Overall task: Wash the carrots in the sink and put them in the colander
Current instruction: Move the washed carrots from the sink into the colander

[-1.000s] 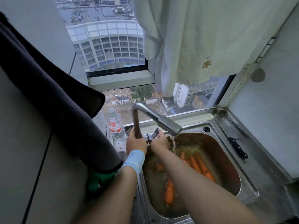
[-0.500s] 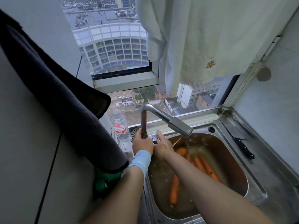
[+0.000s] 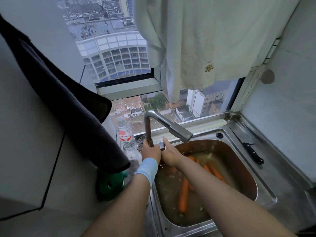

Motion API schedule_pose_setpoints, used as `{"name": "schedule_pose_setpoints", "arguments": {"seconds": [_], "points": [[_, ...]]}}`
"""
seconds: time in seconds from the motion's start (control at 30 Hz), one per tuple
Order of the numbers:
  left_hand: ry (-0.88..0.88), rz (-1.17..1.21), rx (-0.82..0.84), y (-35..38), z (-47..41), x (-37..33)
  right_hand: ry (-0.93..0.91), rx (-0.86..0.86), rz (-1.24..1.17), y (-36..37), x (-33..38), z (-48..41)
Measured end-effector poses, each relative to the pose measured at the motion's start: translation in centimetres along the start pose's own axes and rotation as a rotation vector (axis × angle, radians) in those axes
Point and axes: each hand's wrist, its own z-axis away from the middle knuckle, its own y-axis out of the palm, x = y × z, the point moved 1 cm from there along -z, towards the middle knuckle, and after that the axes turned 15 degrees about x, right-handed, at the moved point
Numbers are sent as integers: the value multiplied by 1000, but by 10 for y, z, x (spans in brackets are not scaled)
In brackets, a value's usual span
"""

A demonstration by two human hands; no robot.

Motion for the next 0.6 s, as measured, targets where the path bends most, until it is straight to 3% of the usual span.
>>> {"name": "schedule_pose_setpoints", "arguments": {"seconds": [0.1,0.17,0.27,0.3,0.4,0.43,0.6], "points": [[-128,44,4,10,10,7,52,-98,48,-4,-5,8],[-190,-53,123,19,16,20,107,-225,185,-12,-15,20],[-243,-254,268,30,15,40,37,-398,310,-23,-43,40],[-257,-286,303,34,14,46,66,-365,327,-25,-56,42],[-304,-344,407,47,7,62,464,130,477,-25,-115,34],[-316,-377,432,51,5,66,543,187,557,-25,-129,33],[-391,-542,464,79,-9,82,286,-100,645,-45,-152,29]]}}
